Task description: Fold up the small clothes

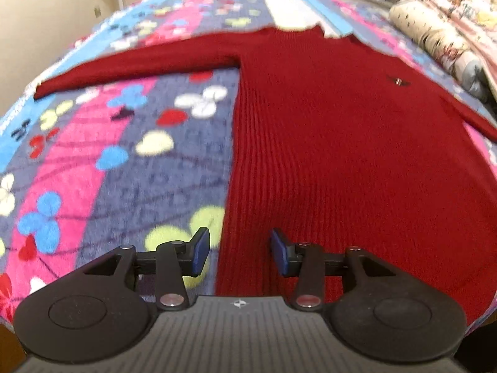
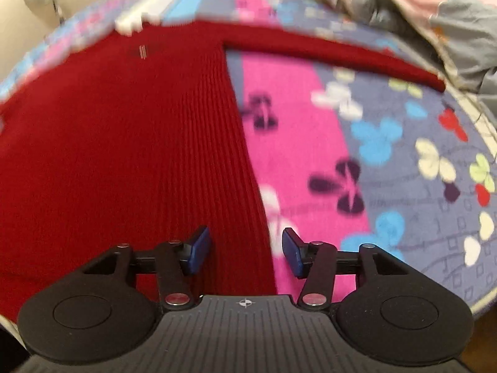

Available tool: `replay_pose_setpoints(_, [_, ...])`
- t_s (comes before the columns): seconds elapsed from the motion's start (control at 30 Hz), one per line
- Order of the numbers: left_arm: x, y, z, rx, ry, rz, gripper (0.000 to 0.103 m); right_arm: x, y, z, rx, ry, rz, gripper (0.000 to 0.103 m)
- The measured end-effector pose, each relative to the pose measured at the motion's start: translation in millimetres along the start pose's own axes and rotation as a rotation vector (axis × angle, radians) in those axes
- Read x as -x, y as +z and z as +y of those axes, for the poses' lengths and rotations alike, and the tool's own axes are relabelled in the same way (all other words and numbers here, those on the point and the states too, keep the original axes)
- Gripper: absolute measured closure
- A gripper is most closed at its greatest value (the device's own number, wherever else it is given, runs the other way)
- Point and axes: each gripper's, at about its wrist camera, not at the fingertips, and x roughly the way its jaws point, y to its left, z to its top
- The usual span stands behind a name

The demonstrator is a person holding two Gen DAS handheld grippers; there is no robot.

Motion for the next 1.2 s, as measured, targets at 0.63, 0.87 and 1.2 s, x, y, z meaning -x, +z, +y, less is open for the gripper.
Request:
replay_pose_setpoints(0.63, [16.6, 7.7, -3.9, 0.030, 0.049, -0.123, 0.022, 18.3, 4.5, -9.7, -0.044, -0.040, -0.129, 0.045])
replay_pose_setpoints(0.87, [41.5, 15.3, -4.3, 0.079, 0.144, -0.318, 0.017, 23.5, 9.4, -7.2, -0.056, -0.044, -0.184, 0.045])
replay_pose_setpoints(1.2, [48.3, 23.6, 5.8, 0.150, 0.207, -0.353, 0.017, 76.9, 70.1, 10.6, -0.025, 0.056, -0.335, 0.040])
